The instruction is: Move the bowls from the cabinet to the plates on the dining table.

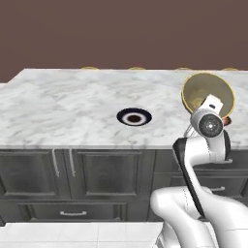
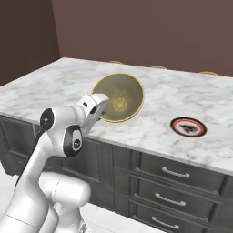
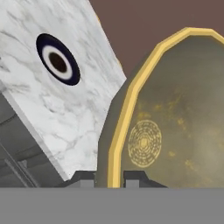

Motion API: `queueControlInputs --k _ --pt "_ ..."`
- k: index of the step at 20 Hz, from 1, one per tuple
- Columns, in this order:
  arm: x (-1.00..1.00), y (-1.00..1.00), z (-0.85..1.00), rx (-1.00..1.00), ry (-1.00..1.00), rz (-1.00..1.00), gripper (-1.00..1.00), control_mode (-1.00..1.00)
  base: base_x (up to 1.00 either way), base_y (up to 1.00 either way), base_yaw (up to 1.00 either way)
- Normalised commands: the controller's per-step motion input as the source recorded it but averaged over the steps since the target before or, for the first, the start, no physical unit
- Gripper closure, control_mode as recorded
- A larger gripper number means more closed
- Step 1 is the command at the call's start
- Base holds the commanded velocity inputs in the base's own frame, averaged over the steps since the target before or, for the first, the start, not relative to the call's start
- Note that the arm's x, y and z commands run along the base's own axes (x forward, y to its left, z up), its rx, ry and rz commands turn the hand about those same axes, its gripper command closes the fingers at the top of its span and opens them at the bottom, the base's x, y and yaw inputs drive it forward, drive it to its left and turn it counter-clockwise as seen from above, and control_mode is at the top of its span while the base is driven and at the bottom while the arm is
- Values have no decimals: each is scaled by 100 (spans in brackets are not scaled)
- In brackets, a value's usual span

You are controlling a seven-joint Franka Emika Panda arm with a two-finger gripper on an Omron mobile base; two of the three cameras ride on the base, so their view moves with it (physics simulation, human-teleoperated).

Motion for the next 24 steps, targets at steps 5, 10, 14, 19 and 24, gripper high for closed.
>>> queueControlInputs --k 5,10,14,19,24 --pt "0 0 0 0 0 0 100 100 49 37 -15" --pt "0 0 0 0 0 0 100 100 50 43 -9" --pt "0 0 0 0 0 0 100 100 36 34 -7" --pt "0 0 0 0 0 0 100 100 32 17 -5" --pt "0 0 0 0 0 0 100 100 37 1 -1"
